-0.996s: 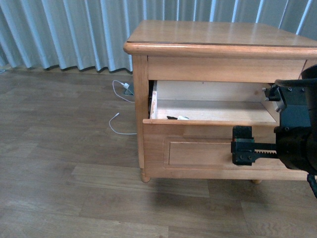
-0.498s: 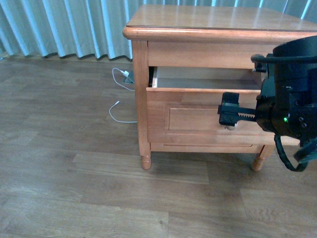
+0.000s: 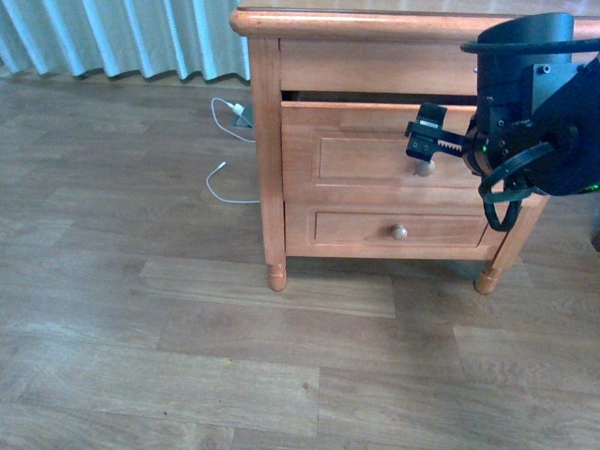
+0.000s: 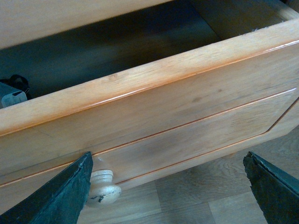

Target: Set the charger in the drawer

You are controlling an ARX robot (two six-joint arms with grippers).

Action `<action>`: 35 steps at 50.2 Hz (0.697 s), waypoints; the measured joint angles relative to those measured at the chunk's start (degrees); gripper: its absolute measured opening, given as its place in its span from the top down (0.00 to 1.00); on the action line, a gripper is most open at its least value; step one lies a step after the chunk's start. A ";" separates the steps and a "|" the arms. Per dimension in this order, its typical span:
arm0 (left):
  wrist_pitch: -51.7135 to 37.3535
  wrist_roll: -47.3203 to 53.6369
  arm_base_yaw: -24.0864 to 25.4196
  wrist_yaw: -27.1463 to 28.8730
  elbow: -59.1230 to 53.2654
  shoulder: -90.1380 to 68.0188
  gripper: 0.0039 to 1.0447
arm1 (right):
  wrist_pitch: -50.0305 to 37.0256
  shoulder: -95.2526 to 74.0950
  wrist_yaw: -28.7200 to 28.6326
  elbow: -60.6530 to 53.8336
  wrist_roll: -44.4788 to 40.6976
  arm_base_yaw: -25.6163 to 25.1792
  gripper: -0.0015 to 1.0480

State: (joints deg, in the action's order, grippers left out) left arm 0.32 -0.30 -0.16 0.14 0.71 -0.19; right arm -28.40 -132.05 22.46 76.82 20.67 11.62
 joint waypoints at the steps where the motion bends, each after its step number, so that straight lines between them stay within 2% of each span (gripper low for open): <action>1: 0.00 0.00 0.00 0.00 0.00 0.00 0.05 | 0.28 -0.55 0.13 0.77 0.26 -0.04 0.08; 23: 0.00 0.02 0.00 0.00 0.00 0.02 0.05 | 6.21 -7.26 1.73 13.86 1.68 -1.16 0.08; 35: 0.00 0.00 0.00 0.00 0.00 0.04 0.05 | 7.10 -8.00 1.86 15.50 1.95 -1.38 0.08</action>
State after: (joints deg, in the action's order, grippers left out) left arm 0.32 -0.30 -0.16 0.14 0.71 -0.14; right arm -21.30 -140.05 24.32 92.31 22.61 10.24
